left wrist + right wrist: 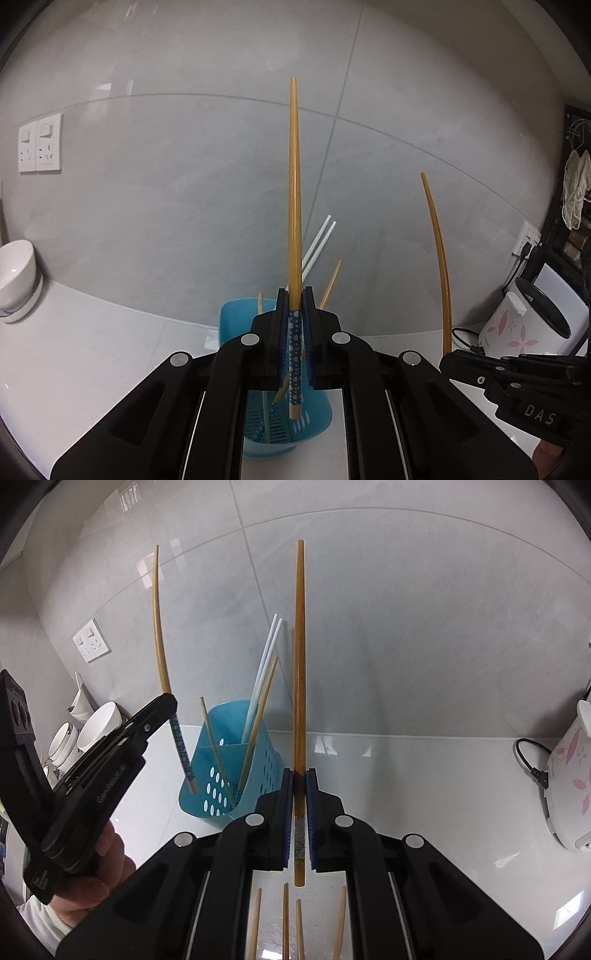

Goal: Organize utensils
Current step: 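Carry the held chopsticks up to the blue holder with both tools, then open the left tool over the holder while the right tool lowers and releases its chopstick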

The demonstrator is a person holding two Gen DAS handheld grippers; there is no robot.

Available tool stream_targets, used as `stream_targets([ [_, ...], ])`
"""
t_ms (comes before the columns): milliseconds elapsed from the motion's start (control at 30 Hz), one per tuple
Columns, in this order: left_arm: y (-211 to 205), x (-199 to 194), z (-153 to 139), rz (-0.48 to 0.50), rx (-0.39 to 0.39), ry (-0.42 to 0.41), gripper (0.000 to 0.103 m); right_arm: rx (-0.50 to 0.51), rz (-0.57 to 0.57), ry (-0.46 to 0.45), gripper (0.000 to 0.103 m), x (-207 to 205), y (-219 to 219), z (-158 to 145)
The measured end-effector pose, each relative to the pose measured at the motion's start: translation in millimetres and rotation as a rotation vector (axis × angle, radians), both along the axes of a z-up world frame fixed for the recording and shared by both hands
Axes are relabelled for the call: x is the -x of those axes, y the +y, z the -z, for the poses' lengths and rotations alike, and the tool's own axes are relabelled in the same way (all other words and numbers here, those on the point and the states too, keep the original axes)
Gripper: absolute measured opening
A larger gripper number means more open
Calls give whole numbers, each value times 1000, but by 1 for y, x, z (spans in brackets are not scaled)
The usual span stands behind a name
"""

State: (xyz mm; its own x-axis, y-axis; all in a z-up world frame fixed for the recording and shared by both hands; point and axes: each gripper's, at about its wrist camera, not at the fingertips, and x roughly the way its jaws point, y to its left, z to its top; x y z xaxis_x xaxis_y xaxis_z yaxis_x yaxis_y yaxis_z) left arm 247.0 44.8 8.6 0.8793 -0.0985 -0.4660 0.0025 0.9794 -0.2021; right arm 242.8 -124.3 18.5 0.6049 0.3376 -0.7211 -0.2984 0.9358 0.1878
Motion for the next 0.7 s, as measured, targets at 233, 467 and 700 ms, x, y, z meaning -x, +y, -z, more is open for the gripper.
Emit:
stream_targets([
  [233, -7, -14, 28, -5, -54, 35, 7, -7, 1, 25, 6, -4, 0, 11],
  [467, -10, -22, 51, 1, -81, 97, 7, -11, -5, 43, 6, -3, 5, 18],
  [700, -12, -19, 53, -12, -73, 136, 8, -18, -13, 45, 6, 0, 7, 20],
])
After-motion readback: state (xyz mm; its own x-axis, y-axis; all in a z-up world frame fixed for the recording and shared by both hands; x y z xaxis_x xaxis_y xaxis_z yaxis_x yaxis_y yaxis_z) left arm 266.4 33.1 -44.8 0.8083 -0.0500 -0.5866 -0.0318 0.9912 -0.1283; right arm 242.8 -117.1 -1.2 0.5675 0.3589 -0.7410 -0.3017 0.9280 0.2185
